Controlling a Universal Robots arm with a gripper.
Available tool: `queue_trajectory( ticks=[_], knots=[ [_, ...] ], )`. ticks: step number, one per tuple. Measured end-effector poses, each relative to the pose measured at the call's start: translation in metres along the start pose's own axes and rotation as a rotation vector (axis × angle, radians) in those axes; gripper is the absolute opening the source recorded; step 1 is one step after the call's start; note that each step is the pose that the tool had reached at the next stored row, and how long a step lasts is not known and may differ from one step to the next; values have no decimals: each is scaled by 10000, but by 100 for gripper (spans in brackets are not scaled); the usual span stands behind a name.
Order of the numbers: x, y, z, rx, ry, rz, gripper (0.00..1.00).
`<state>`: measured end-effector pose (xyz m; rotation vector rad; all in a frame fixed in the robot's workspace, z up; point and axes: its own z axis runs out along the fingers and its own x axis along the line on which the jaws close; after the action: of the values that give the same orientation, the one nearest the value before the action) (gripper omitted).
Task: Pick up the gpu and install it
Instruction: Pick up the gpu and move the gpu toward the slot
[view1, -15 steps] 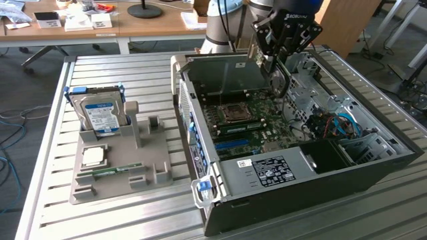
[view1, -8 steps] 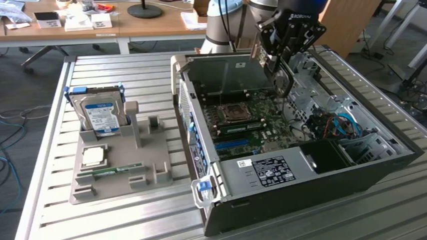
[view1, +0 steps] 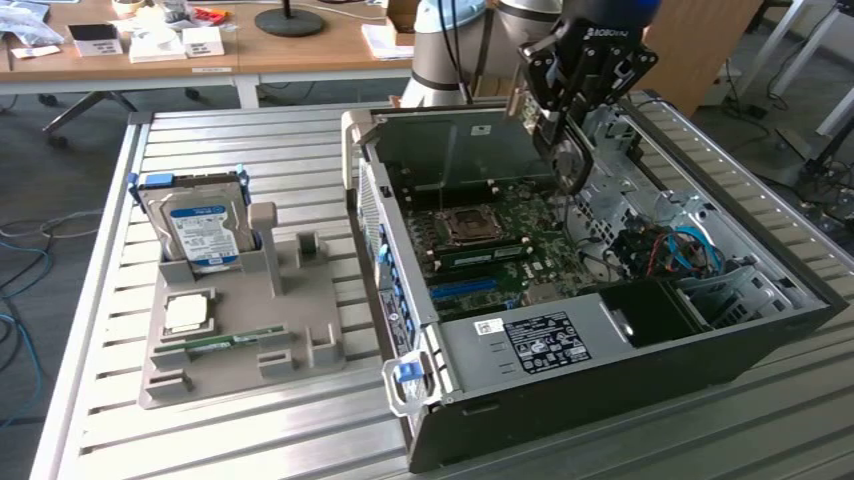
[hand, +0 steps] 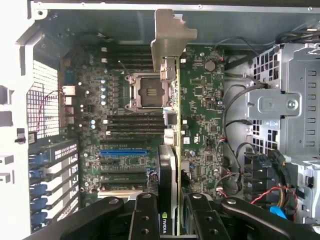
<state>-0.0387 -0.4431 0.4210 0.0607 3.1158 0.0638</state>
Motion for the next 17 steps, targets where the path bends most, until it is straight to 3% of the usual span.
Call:
queue_trajectory(
  ticks=[17],
  knots=[
    [-102, 4, 3, -1, 0, 0, 27]
  ],
)
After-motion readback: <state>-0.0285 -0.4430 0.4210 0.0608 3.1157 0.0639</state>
